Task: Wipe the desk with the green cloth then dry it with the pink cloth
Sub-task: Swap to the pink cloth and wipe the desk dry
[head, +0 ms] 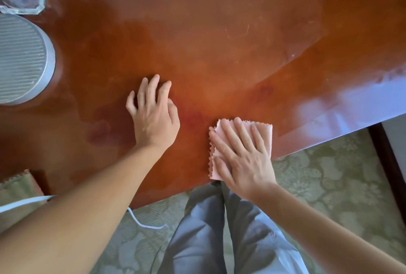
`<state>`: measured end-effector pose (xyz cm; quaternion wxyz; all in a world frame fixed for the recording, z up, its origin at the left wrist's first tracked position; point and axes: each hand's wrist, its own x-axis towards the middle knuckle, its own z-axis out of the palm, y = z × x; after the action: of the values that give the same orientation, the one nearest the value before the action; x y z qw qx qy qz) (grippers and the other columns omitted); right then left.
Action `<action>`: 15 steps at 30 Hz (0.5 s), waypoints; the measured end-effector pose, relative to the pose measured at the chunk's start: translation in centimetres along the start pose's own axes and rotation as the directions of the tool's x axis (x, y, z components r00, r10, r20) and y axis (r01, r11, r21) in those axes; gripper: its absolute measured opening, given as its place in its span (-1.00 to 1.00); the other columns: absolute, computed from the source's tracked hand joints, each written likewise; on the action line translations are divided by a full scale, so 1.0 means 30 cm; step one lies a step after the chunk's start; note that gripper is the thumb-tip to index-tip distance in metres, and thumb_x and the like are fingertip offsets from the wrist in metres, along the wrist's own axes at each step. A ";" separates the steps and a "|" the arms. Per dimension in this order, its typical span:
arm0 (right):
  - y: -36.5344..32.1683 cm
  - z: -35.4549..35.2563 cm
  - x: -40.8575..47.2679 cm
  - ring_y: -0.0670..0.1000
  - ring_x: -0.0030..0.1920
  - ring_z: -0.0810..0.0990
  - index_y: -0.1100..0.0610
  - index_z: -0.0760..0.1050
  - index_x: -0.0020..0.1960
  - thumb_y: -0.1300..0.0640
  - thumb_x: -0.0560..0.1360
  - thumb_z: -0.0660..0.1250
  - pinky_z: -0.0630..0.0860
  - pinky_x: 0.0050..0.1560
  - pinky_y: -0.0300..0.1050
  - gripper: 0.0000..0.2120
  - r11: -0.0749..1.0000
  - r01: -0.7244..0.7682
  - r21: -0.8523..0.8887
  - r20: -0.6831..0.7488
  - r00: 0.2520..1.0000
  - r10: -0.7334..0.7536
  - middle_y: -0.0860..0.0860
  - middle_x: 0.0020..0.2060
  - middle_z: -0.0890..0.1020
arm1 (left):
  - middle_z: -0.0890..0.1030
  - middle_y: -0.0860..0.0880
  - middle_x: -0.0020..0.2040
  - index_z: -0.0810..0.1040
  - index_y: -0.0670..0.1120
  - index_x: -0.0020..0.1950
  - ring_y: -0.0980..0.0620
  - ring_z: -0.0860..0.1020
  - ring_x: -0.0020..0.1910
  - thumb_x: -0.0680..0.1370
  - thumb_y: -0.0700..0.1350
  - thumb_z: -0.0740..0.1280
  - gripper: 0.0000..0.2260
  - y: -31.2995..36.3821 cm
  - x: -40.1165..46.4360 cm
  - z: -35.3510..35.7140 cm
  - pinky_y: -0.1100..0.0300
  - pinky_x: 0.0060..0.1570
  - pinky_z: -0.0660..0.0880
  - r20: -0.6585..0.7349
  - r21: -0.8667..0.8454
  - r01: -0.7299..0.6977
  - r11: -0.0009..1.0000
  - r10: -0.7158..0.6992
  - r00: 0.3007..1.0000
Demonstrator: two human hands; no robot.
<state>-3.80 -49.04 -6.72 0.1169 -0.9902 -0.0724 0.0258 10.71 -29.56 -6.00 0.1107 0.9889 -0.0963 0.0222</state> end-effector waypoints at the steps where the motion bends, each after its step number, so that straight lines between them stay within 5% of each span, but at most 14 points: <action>1: 0.015 -0.006 -0.018 0.16 0.64 0.08 -0.06 0.20 0.64 -0.13 0.70 0.01 0.05 0.60 0.27 -0.48 0.999 0.037 -0.010 0.023 0.999 -0.036 0.04 0.63 0.21 | 0.38 -0.12 0.54 0.47 -0.08 0.44 -0.20 0.27 0.56 0.63 -0.16 0.18 -0.63 -0.002 0.000 -0.002 -0.23 0.49 0.11 0.003 -0.008 0.000 1.000 0.000 1.000; 4: 0.096 -0.035 0.022 0.17 0.64 0.12 -0.08 0.20 0.64 -0.14 0.69 0.01 0.03 0.61 0.22 -0.47 0.995 0.087 -0.038 0.057 0.995 -0.085 0.05 0.62 0.23 | 0.40 -0.12 0.53 0.50 -0.08 0.43 -0.19 0.28 0.56 0.63 -0.13 0.19 -0.63 0.022 0.019 -0.017 -0.24 0.48 0.10 0.004 -0.041 -0.025 0.999 0.025 1.000; 11: 0.213 -0.103 0.352 0.15 0.65 0.02 -0.08 0.13 0.66 -0.16 0.69 -0.08 -0.07 0.62 0.17 -0.45 0.982 -0.182 -0.060 0.009 0.983 0.182 0.05 0.65 0.14 | 0.20 -0.06 0.64 0.32 0.02 0.57 -0.12 0.08 0.64 0.68 -0.02 0.11 -0.56 0.216 0.140 0.025 -0.22 0.53 0.02 0.124 -0.047 -0.120 0.992 0.125 0.984; 15: 0.167 -0.073 0.213 0.16 0.66 -0.01 -0.04 0.12 0.66 -0.13 0.72 -0.06 -0.07 0.63 0.19 -0.46 0.991 -0.120 -0.063 -0.009 0.993 0.120 0.06 0.65 0.13 | 0.15 -0.07 0.66 0.27 0.04 0.60 -0.14 0.05 0.65 0.69 0.03 0.07 -0.55 0.257 0.202 0.062 -0.24 0.53 -0.01 0.131 -0.026 -0.152 0.988 0.154 0.979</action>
<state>3.35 -53.41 -5.98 0.0840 -0.9960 -0.0131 0.0280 15.20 -38.49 -5.77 0.1096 0.9770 -0.1795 -0.0359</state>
